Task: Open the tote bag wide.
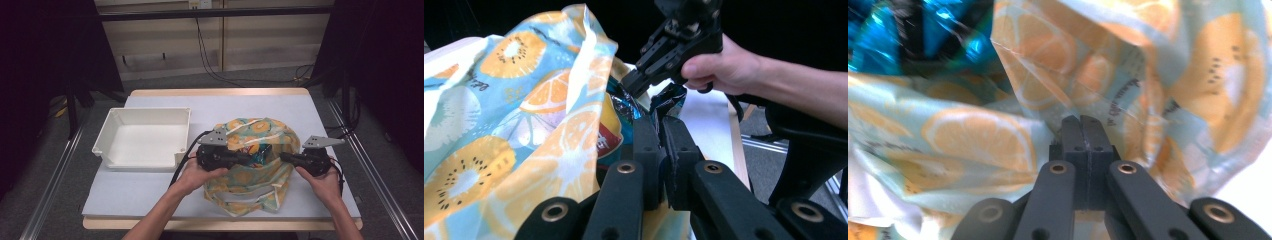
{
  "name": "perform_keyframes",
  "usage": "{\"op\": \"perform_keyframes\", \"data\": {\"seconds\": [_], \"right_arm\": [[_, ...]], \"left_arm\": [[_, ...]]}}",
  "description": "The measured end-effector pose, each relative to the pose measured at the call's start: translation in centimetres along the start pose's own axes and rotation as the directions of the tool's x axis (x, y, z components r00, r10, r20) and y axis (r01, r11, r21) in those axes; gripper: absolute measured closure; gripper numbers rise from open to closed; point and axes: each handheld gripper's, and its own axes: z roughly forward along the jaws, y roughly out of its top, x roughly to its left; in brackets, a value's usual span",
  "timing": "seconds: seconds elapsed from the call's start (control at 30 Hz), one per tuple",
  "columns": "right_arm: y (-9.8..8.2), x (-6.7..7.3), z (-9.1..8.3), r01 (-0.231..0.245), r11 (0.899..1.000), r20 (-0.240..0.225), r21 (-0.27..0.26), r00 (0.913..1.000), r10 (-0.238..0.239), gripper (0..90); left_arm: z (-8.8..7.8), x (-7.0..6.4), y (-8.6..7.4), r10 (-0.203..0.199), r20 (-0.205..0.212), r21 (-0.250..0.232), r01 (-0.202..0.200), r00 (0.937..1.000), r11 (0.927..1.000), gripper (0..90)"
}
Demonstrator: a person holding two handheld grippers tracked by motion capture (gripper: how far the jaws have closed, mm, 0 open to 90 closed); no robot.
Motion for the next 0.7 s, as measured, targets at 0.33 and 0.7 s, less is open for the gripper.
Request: {"op": "perform_keyframes", "data": {"seconds": [0.33, 0.7], "right_arm": [[2.1, 1.1, -1.1, 0.022, 0.997, -0.083, -0.069, 0.9961, -0.028, 63.1], [4.5, 1.2, -1.0, 0.016, 0.995, -0.103, -0.097, 0.9944, -0.026, 43.5]], "left_arm": [[0.1, -0.4, -0.1, 0.006, -0.027, 0.027, -0.005, 0.9996, 0.9996, 86.2], [0.3, -0.7, -0.2, 0.004, -0.027, 0.023, -0.003, 0.9996, 0.9997, 86.2]]}}
